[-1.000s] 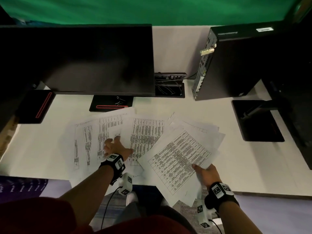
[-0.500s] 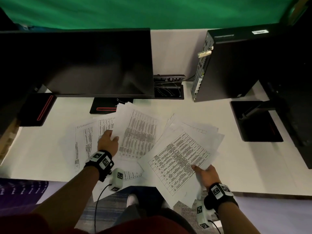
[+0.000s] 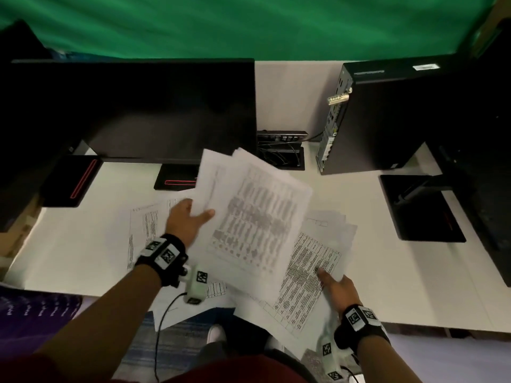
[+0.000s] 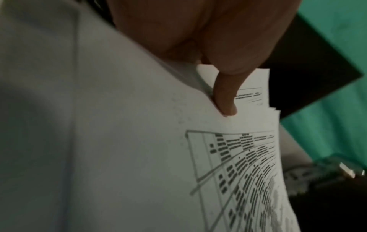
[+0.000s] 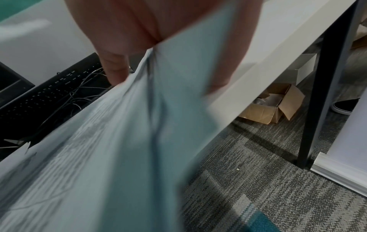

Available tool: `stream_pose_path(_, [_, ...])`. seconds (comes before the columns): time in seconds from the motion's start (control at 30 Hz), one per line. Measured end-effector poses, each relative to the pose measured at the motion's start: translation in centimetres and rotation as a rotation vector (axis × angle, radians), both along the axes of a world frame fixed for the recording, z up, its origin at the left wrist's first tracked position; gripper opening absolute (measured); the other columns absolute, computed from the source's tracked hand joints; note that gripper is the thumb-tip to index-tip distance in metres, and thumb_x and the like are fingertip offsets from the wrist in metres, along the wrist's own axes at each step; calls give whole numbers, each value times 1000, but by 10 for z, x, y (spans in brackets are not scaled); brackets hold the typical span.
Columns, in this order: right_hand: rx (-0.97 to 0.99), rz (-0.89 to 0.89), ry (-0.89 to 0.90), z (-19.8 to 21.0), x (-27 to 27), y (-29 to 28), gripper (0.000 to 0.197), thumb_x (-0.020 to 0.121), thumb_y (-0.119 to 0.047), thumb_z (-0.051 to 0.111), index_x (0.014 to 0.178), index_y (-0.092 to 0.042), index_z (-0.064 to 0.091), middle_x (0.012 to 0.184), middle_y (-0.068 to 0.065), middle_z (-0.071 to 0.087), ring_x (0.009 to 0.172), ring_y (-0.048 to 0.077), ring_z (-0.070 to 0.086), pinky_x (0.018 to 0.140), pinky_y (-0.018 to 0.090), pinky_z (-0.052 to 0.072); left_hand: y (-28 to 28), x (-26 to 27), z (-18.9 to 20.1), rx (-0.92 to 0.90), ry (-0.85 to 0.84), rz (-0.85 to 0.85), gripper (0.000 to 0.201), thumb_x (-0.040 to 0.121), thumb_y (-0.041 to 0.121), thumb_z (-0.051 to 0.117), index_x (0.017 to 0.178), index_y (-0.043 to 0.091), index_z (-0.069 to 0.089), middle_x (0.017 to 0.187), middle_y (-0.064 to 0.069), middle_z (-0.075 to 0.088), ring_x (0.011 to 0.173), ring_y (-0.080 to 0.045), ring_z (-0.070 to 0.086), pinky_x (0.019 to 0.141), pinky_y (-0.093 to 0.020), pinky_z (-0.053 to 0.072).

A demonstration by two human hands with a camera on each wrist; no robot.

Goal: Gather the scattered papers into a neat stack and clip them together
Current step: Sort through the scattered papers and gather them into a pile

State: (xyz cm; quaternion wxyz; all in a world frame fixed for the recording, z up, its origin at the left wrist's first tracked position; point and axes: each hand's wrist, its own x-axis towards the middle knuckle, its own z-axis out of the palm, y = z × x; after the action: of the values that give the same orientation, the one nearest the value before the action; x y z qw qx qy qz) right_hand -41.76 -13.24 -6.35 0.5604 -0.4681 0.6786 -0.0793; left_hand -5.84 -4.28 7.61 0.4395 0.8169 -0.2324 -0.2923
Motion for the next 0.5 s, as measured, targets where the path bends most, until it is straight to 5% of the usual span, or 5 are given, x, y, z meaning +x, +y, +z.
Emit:
stream_pose_path(0.13, [15,-65,-153,17,1,6,106,79,-69,62,154,-5,23,158,16,32,143,36,36,115,47,29,-6,-46,-39,199,42,-234,61,79,56,68,121,13,59,123,1,62,111,-24,60,96,-41,47])
stream_pose_path(0.23, [-31,-32,-181,19,2,13,79,69,-58,81,133,-22,53,133,2,61,107,21,64,95,35,48,-6,-70,-61,311,10,-418,34,92,32,63,116,8,58,114,1,63,102,-22,61,86,-33,48])
stream_pose_path(0.33, [-60,28,-99,4,-1,15,102,53,-64,85,137,-15,52,136,4,62,117,25,62,102,45,49,-4,-76,-68,323,-83,-399,27,91,23,64,113,8,62,105,-3,66,97,-24,64,76,-27,51])
stream_pose_path(0.43, [-46,27,-104,9,0,14,83,70,-42,85,140,-13,50,135,4,62,122,28,59,105,46,46,-3,-65,-52,335,-194,-301,35,93,21,60,126,10,57,117,-5,63,96,-21,60,74,-25,49])
stream_pose_path(0.5, [-41,31,-104,11,0,13,74,76,-33,83,139,-12,52,132,3,63,121,28,59,104,43,46,-2,-52,-35,305,-291,-267,42,95,22,57,135,11,50,129,-9,60,112,-28,60,88,-34,54])
